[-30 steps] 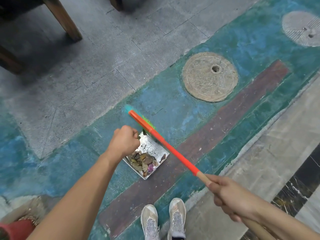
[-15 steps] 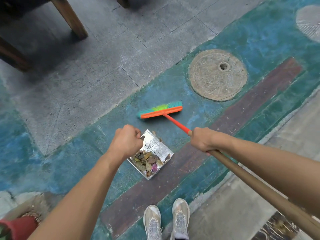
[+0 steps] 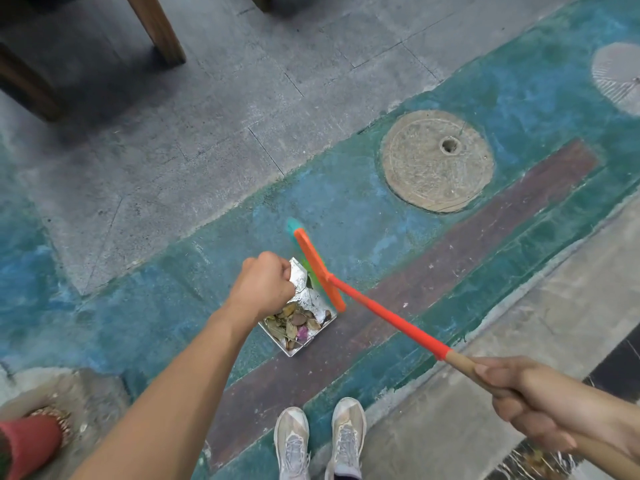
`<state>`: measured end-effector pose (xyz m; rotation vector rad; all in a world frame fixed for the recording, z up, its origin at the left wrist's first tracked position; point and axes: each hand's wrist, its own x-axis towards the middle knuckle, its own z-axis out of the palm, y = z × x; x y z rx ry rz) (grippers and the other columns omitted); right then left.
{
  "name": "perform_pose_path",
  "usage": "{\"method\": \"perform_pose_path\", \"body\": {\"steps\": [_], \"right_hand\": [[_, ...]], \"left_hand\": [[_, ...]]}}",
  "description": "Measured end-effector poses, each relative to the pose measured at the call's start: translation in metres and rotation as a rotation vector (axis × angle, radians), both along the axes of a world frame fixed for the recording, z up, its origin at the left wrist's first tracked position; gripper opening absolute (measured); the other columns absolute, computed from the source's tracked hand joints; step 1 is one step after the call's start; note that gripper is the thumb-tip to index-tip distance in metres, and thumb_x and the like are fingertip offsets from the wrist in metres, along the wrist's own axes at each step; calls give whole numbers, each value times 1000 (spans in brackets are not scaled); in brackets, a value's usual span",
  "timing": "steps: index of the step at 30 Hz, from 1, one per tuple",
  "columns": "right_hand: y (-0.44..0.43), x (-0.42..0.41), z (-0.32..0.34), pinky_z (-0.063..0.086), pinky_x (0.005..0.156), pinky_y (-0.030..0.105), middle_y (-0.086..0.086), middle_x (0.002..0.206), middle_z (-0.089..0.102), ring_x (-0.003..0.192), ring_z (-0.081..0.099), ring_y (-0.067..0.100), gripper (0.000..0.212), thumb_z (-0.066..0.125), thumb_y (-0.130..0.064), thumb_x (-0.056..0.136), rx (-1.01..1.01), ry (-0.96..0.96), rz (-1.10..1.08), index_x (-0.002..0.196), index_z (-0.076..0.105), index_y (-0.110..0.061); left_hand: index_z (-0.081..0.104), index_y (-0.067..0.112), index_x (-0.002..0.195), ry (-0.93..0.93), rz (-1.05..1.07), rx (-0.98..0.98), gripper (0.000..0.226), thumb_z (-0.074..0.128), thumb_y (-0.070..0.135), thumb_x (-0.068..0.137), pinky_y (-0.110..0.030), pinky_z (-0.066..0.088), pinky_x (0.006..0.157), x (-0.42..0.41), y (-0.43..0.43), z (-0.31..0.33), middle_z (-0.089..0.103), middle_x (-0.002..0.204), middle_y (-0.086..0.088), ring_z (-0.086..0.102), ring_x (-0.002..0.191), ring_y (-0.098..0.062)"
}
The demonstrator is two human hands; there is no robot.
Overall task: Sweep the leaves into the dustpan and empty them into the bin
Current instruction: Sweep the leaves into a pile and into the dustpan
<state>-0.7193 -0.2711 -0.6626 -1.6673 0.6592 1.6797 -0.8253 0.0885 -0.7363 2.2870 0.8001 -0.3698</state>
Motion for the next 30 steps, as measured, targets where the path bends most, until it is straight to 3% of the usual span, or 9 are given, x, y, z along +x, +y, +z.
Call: {"method": "perform_pose_path", "body": {"steps": [5, 11, 14, 16, 20, 22, 25, 28, 30], "right_hand": [[10, -4, -1, 28, 28, 11, 6, 52, 39, 30, 25, 8, 32, 38, -18, 104, 27, -62, 17, 120, 64, -29], [43, -4, -12, 31, 30, 20, -2, 50, 41, 32, 33, 15, 27, 39, -32, 102, 34, -390, 424, 120, 54, -46], [76, -8, -33, 38, 30, 22, -4, 52, 50, 31, 44, 11, 29, 35, -41, 101, 33, -652, 737, 118, 58, -35], [93, -18, -48, 40, 31, 22, 0, 58, 50, 33, 45, 12, 31, 36, -39, 101, 52, -598, 683, 123, 56, -29], [82, -53, -59, 35, 30, 21, 0, 52, 41, 32, 37, 12, 37, 39, -30, 102, 102, -349, 481, 138, 47, -29], [64, -65, -51, 31, 30, 19, 0, 52, 42, 33, 34, 13, 36, 40, -27, 102, 125, -229, 389, 135, 50, -34], [42, -67, -36, 26, 30, 15, 1, 52, 43, 34, 29, 12, 33, 41, -26, 103, 138, -86, 181, 125, 60, -41], [34, -53, -25, 25, 31, 13, 2, 52, 39, 35, 25, 9, 34, 42, -25, 104, 143, -107, 45, 117, 66, -45], [39, -39, -24, 28, 30, 14, -1, 51, 36, 33, 25, 11, 37, 39, -27, 104, 149, -227, 134, 114, 62, -54]], "left_hand": [[26, 16, 45, 6, 28, -24, 30, 40, -7, 59, -11, 16, 26, 0, 2, -1, 24, 47, 1, 26, 36, -17], [27, 17, 46, -8, 23, -28, 30, 39, -7, 58, -11, 18, 26, -2, 0, 1, 24, 49, -3, 25, 36, -19], [27, 17, 47, -13, 15, -4, 30, 41, -7, 59, -14, 20, 29, -6, -1, 2, 23, 48, -2, 24, 36, -20], [28, 17, 47, -7, 17, 0, 32, 43, -8, 60, -18, 22, 34, -7, -2, 2, 24, 47, -1, 24, 37, -14], [28, 18, 46, -11, 24, -7, 35, 45, -7, 65, -24, 26, 44, -9, -1, 3, 27, 46, 0, 31, 46, -23], [29, 17, 45, -11, 22, -5, 36, 46, -6, 67, -24, 25, 42, -10, 1, 2, 28, 46, 0, 39, 47, -23], [29, 16, 46, -12, 31, -13, 33, 43, -4, 67, -26, 26, 44, -12, 1, 0, 28, 46, 0, 31, 49, -23], [28, 16, 46, -19, 24, -14, 29, 42, -5, 62, -30, 27, 49, -15, -1, -1, 27, 48, -4, 29, 54, -27], [27, 16, 47, -26, 16, -17, 28, 41, -6, 59, -32, 27, 51, -15, -1, 0, 26, 51, -8, 27, 56, -26]]}}
